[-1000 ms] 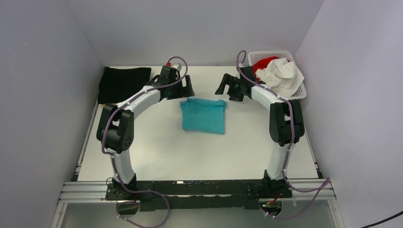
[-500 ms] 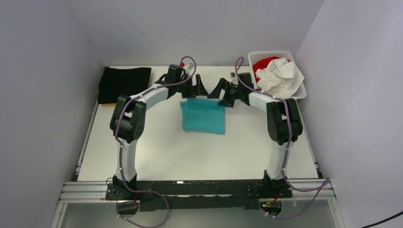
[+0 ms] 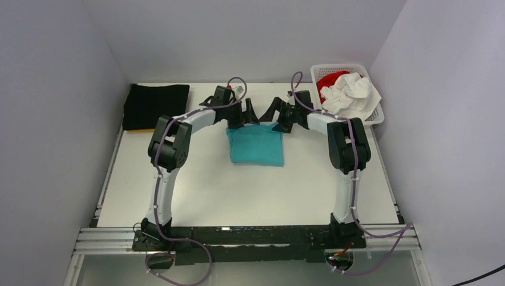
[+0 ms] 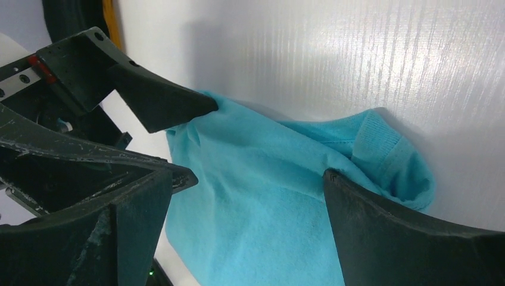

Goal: Fold and stack the t-shirts
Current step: Fold the long partially folded tshirt into a neat square, then put the neatly folded tshirt into the corner of the board with the left arm

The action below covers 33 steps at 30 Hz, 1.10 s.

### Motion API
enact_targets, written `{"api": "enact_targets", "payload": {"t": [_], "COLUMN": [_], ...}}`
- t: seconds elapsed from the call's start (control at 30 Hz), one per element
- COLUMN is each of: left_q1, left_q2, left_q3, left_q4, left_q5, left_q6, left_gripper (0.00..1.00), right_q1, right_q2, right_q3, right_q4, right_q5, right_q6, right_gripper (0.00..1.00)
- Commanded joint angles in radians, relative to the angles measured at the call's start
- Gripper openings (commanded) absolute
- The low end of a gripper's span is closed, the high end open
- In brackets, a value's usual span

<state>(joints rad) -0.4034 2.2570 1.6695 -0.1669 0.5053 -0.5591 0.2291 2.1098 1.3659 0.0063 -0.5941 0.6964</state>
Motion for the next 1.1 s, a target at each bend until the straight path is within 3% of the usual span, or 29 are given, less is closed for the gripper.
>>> {"api": "enact_targets", "payload": {"t": [0.0, 0.1, 0.23, 0.37, 0.57, 0.83, 1.07], "left_q1": [-0.011, -0.011, -0.011, -0.012, -0.01, -0.011, -0.033], "left_q2": [-0.035, -0.108, -0.236, -0.404, -0.592, -0.489, -0.312], "left_q3": [0.022, 0.028, 0.013, -0.148, -0.414, -0.454, -0.347], "left_q4": [-0.056, -0.051, -0.058, 0.017, 0.045, -0.011, -0.051], "left_q5": [-0.026, -0.048, -0.098, -0.132, -0.256, -0.34, -0.283], "left_q6": [0.031, 0.057, 0.096, 0.12, 0.091, 0.105, 0.143], "left_gripper": [0.99, 0.99, 0.99, 1.0, 0.99, 0.99, 0.99], "right_q1": [0.003, 0.003, -0.005, -0.035, -0.143, -0.166, -0.167], "right_q2": [-0.071, -0.186, -0.437, -0.638, -0.821, -1.09, -1.079], "right_q3": [0.062, 0.055, -0.099, -0.292, -0.501, -0.73, -0.717], "right_q4": [-0.102, -0.104, -0.031, -0.012, 0.024, 0.114, 0.002], "right_q5": [0.158, 0.2, 0.331, 0.45, 0.445, 0.65, 0.709], "right_q6": [-0.099, -0.149, -0.175, -0.13, -0.079, -0.128, -0.175], "right_gripper": [1.0, 1.0, 1.0, 1.0, 1.0, 1.0, 1.0]}}
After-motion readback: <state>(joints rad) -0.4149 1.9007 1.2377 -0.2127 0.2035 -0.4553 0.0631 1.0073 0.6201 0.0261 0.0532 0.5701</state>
